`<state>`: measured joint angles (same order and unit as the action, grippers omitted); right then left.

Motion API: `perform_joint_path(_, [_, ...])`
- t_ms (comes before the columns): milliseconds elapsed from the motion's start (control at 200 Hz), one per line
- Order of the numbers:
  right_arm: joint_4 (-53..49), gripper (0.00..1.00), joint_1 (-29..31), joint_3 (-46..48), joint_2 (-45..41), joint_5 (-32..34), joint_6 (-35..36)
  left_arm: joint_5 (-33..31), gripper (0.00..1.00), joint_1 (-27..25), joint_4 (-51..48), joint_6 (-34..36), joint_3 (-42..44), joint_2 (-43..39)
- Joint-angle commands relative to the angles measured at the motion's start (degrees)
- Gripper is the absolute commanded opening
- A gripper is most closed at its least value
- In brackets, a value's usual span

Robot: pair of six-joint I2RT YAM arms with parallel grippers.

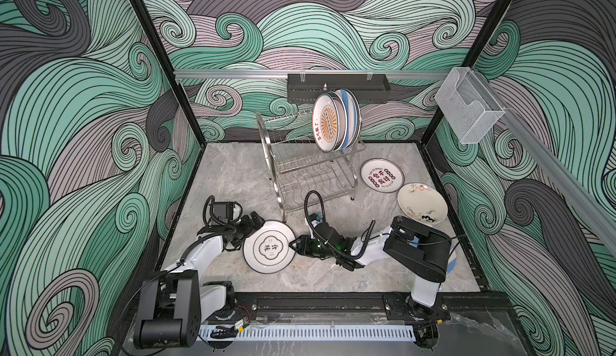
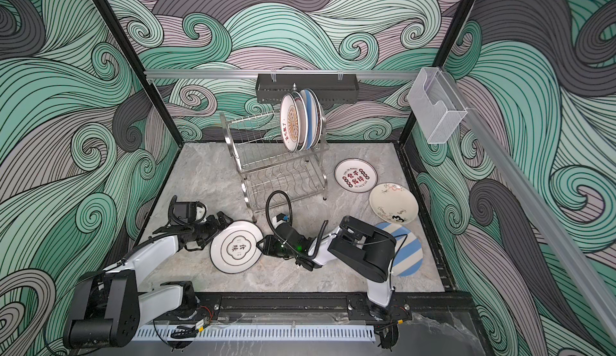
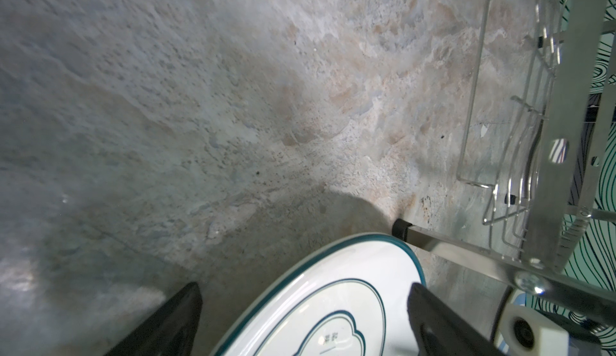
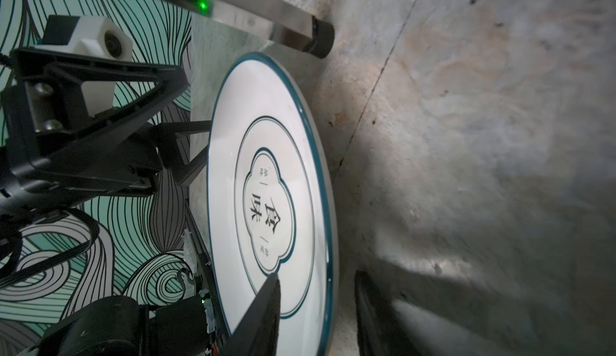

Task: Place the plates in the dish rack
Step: 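Grip the teal-rimmed plate rim with the right gripper and tilt it upright, then lift the upright teal-rimmed plate with the right gripper into the rack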

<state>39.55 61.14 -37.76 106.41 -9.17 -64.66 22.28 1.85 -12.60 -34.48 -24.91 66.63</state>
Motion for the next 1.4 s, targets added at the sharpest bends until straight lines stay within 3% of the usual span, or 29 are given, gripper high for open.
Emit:
perform_joint_path(0, [-2.6, 0.22, 0.2, 0.6, 1.2, 1.3, 0.0, 1.3, 0.99, -0.3, -2.4, 0.4, 0.8, -0.3])
perform_joint_path(385, [-4.8, 0.06, 0.1, 0.3, -0.5, 1.8, 1.1, 1.6, 0.99, -0.3, -2.5, 0.5, 0.7, -0.3])
perform_joint_path(475, [-6.8, 0.00, 0.1, 1.0, -3.4, 2.6, 2.2, 1.5, 0.99, -0.3, -3.0, -0.1, 0.7, -1.5])
perform_joint_path(766, [-15.7, 0.00, -0.1, 6.4, -20.1, 7.1, 4.7, 1.0, 0.99, -0.2, -14.7, 0.5, -8.6, -7.6])
perform_joint_path(956, [-32.6, 0.00, -0.1, 7.1, -36.7, 12.8, 8.6, 4.2, 0.99, -0.2, -18.6, 3.7, -16.0, -10.4])
perform_joint_path(1171, [-54.1, 0.00, -2.8, 6.1, -57.9, 20.6, 14.3, 7.3, 0.99, -0.2, -23.5, 13.5, -23.8, -11.2])
perform_joint_path(1281, [-65.2, 0.00, -6.5, 0.8, -65.9, 23.3, 19.7, 7.5, 0.99, -0.2, -25.3, 16.9, -24.8, -9.3])
perform_joint_path(1391, [-76.2, 0.00, -9.0, -10.2, -66.3, 26.2, 27.0, 8.5, 0.98, -0.3, -25.4, 17.3, -23.6, -8.4])
